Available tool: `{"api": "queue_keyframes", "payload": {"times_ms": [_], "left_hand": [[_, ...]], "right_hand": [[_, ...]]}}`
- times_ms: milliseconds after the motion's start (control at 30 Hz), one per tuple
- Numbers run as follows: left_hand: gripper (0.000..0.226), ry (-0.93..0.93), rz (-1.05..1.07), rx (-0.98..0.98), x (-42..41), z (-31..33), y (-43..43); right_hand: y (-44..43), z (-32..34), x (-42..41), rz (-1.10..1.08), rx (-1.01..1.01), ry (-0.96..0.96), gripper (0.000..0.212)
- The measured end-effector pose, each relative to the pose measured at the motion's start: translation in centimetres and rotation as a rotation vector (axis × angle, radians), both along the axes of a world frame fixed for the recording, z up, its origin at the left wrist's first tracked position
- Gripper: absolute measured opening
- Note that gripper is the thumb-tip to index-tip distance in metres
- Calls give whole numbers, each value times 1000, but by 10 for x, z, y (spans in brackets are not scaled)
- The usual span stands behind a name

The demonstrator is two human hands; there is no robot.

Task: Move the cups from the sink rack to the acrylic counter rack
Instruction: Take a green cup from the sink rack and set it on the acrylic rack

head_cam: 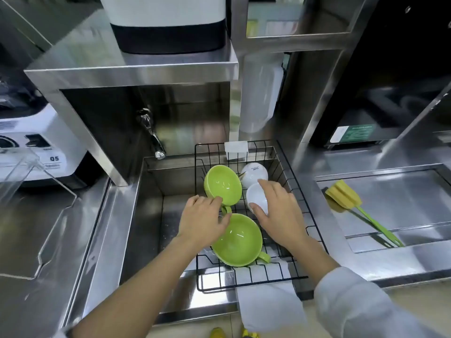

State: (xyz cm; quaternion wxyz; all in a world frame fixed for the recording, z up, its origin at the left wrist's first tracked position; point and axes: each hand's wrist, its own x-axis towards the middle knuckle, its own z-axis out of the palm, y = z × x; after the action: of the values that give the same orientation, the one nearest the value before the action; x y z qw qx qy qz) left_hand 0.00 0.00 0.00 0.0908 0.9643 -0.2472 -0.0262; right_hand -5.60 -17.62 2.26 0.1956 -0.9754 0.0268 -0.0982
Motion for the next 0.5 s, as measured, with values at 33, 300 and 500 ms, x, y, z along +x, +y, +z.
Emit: {"api": "queue_keyframes", "payload": {"times_ms": [33,300,500], "left_hand": [[42,2,-7,38,-1,-2,0],[40,-41,-103,256,-5,-10,-2],[39,-60,-100,293,-6,-11,-3]], "right_hand": [[1,-2,-1,-20,7,11,47],[-1,-26,-9,-27,-22,312,26],[-5,-27,-12,-55,207,526,19]]}}
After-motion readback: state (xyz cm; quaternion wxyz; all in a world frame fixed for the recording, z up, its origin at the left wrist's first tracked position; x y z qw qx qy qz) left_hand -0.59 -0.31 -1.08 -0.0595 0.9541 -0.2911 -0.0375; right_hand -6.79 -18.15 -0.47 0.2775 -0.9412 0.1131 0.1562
